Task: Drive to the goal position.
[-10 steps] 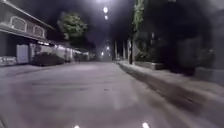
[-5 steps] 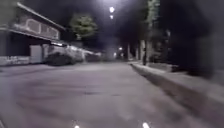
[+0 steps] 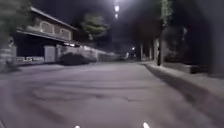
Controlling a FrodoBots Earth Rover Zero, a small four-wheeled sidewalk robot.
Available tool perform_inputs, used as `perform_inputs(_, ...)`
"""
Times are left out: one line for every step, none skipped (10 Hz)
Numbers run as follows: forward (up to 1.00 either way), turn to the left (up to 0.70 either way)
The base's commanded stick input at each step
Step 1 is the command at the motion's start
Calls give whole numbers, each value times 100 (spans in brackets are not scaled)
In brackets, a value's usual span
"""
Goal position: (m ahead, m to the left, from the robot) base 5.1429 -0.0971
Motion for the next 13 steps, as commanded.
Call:
perform_inputs(50, -46)
perform_inputs(50, 0)
perform_inputs(50, 0)
perform_inputs(50, 0)
perform_inputs(50, 0)
perform_inputs(50, 0)
perform_inputs(50, 0)
perform_inputs(50, 0)
perform_inputs(50, 0)
perform_inputs(50, 0)
perform_inputs(50, 0)
perform_inputs(50, 0)
perform_inputs(50, 0)
